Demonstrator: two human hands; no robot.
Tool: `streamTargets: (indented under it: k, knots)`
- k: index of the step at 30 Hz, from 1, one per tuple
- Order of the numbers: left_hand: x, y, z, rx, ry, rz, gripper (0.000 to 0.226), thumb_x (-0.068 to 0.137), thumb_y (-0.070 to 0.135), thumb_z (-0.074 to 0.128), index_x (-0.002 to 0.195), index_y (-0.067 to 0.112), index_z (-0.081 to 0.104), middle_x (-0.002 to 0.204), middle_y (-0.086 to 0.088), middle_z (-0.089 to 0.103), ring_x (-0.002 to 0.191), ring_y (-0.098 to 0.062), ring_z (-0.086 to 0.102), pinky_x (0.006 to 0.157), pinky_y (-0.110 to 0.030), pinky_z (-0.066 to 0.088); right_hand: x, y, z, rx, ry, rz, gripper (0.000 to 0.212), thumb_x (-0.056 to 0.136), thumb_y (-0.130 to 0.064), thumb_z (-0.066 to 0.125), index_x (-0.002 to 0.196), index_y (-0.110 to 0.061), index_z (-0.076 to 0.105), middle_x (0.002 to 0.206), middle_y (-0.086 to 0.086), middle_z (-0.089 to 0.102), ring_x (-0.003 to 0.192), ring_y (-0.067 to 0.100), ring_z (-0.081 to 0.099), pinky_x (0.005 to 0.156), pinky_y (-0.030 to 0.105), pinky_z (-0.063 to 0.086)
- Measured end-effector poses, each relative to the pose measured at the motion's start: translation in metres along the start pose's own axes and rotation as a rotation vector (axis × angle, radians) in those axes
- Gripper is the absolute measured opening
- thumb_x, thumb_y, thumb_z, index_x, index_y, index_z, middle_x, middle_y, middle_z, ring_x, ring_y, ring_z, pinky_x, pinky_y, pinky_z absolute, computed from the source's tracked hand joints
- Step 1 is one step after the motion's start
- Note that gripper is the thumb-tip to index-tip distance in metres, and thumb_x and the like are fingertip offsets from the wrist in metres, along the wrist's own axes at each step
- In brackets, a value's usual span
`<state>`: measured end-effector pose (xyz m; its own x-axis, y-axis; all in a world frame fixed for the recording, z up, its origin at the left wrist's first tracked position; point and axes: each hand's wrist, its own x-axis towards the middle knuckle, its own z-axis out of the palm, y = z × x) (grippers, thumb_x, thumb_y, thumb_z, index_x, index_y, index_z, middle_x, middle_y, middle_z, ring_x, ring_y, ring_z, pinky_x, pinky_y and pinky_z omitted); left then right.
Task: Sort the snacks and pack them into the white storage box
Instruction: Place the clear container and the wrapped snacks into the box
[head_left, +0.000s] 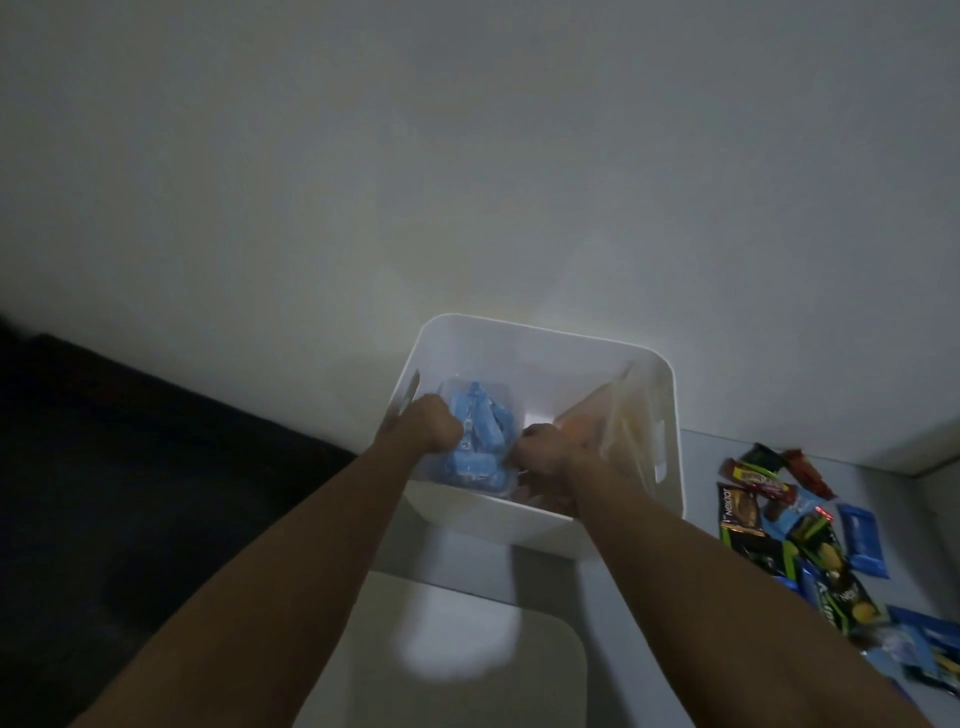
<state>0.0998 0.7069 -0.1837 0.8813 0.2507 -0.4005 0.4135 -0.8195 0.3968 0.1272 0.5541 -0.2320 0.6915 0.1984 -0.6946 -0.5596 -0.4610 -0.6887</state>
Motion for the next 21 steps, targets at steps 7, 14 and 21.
streamTargets:
  k: [7,14,21]
  knots:
    - [0.001,-0.024,-0.016,-0.15,0.684,0.331,0.039,0.085,0.004,0.052,0.123,-0.006,0.057,0.116,-0.026,0.063,0.106,-0.042,0.059,0.091,-0.042,0.047,-0.01,-0.01,-0.001,-0.097,-0.018,-0.026,0.013,0.095,-0.002,0.048,0.108,-0.001,0.047,0.087,0.013,0.054,0.053,0.023,0.063,0.038,0.029,0.053]
    - [0.006,-0.032,-0.014,-0.273,0.424,0.16,0.048,0.098,0.007,0.042,0.146,0.006,0.036,0.125,-0.026,0.058,0.114,-0.037,0.054,0.094,-0.03,0.038,-0.014,-0.018,0.015,-0.139,-0.072,-0.058,0.015,0.096,-0.001,0.042,0.109,0.001,0.05,0.083,0.013,0.058,0.044,0.018,0.062,0.041,0.03,0.055]
    - [-0.002,-0.03,-0.014,-0.35,0.384,0.134,0.053,0.095,0.004,0.046,0.147,0.006,0.034,0.138,-0.022,0.051,0.125,-0.037,0.05,0.105,-0.032,0.037,-0.027,-0.02,0.003,-0.299,-0.042,-0.079,0.052,0.095,-0.022,0.055,0.138,0.001,0.036,0.128,0.022,0.05,0.104,0.038,0.062,0.082,0.05,0.058]
